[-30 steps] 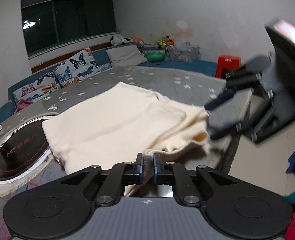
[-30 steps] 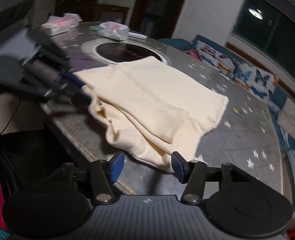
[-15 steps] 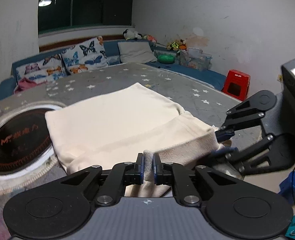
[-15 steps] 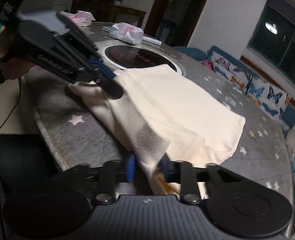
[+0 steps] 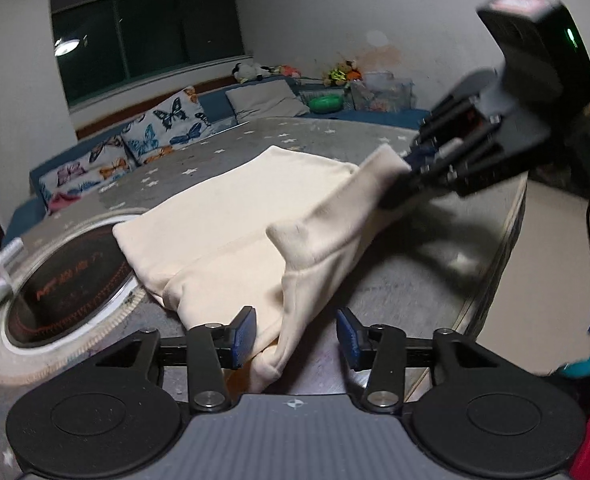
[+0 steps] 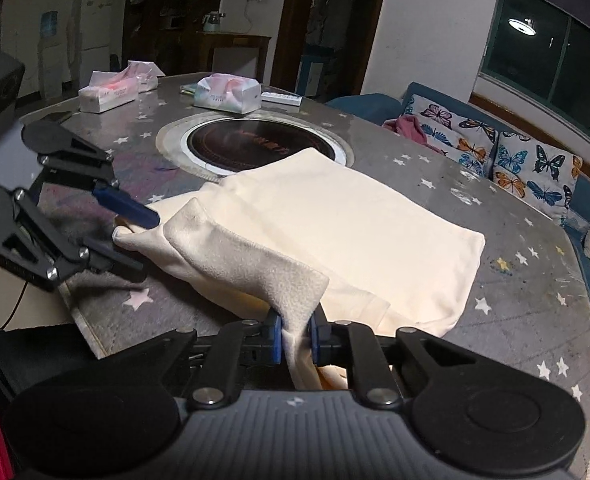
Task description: Fold clothes
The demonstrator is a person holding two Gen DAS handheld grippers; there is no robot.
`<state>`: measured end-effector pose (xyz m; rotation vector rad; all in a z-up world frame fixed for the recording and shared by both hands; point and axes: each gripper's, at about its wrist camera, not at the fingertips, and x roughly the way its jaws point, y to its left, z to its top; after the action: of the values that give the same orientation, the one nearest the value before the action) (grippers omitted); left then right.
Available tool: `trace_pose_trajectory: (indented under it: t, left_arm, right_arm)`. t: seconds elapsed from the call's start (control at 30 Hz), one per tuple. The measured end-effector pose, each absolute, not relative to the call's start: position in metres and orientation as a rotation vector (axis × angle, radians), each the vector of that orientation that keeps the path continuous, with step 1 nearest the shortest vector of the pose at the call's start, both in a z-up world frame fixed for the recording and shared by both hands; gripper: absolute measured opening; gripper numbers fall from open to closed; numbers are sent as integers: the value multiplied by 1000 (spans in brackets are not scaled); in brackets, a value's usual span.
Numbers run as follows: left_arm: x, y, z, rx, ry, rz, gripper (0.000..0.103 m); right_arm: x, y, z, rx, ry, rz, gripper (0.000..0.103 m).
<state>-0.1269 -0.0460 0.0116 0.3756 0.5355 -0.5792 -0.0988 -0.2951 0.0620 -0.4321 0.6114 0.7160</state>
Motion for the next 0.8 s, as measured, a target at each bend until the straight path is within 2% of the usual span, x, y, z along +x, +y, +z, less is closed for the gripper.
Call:
trace_pose_trajectory:
  t: [0.03, 0.1, 0.17, 0.37, 0.8]
  left_arm:
    - [-128, -47, 10, 398, 527, -574, 30]
    - [-126, -45, 9, 406, 524, -567, 9]
    - [-125, -40, 13, 365, 529, -574, 6]
    - [-135, -32, 30, 298, 515, -590, 5]
    - [-213, -25, 79, 291, 458, -647, 5]
  right_arm:
    - [-100, -295, 62, -430, 607, 714, 11]
    - [-103, -296, 63, -422, 597, 711, 10]
    - [-105, -297, 63, -408, 589, 707, 9]
    - [-121, -305, 76, -365, 541, 715, 9]
    - [-203, -320, 130, -386, 487, 809, 9]
